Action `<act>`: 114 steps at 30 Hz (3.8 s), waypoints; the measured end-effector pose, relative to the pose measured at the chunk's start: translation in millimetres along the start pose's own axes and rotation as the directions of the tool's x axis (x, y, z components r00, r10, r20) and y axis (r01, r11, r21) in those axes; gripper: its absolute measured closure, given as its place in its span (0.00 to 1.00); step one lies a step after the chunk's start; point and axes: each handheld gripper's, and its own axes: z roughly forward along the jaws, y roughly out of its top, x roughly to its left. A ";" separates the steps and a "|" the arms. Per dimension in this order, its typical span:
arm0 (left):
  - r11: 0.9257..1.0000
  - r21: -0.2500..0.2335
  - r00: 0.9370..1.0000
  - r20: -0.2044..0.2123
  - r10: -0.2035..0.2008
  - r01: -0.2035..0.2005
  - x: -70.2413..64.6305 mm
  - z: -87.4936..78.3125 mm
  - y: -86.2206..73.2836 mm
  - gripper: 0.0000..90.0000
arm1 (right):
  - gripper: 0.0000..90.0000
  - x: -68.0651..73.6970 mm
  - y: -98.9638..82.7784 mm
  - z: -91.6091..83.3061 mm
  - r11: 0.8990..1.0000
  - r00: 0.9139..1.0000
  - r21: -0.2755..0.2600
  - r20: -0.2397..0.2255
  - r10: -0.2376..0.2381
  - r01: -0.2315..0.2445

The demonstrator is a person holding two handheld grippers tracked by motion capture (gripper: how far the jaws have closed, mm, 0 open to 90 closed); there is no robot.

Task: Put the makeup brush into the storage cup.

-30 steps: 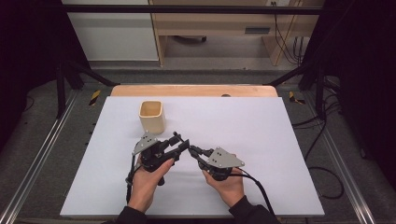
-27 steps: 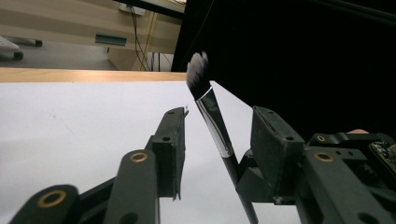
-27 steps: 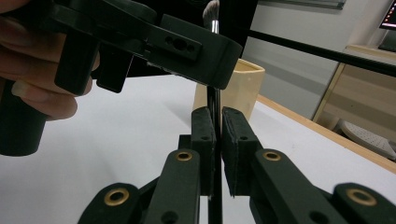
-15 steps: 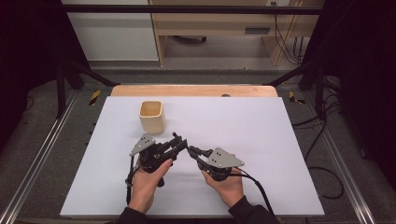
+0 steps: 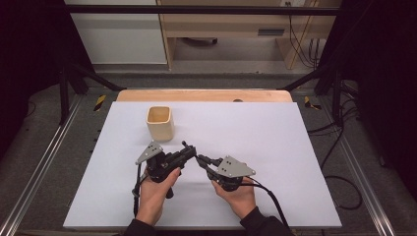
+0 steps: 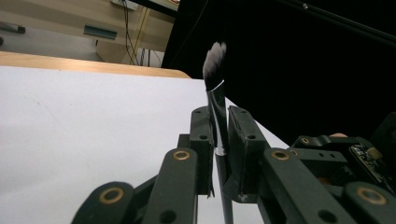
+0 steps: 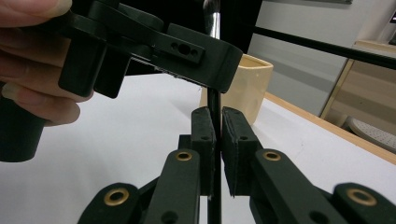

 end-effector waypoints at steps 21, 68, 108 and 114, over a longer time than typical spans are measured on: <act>0.995 0.003 0.992 -0.078 0.100 -0.100 -0.9 -3.9 4.9 0.93 | 0.80 -4.1 -2.9 3.8 0.999 0.999 0.036 -0.018 0.028 -0.027; 0.965 0.002 0.942 -0.217 0.256 -0.262 31.0 -55.7 95.7 0.93 | 0.10 -62.5 -23.3 -73.2 0.989 0.980 0.131 0.196 0.043 -0.069; 0.945 0.014 0.876 -0.371 0.308 -0.327 80.6 -17.2 165.4 0.93 | 0.06 -81.5 -48.8 -130.5 0.982 0.961 0.111 0.248 0.121 -0.152; 0.940 0.020 0.867 -0.382 0.321 -0.339 84.0 -15.8 166.0 0.93 | 0.05 -82.9 -49.3 -132.4 0.983 0.960 0.096 0.248 0.127 -0.155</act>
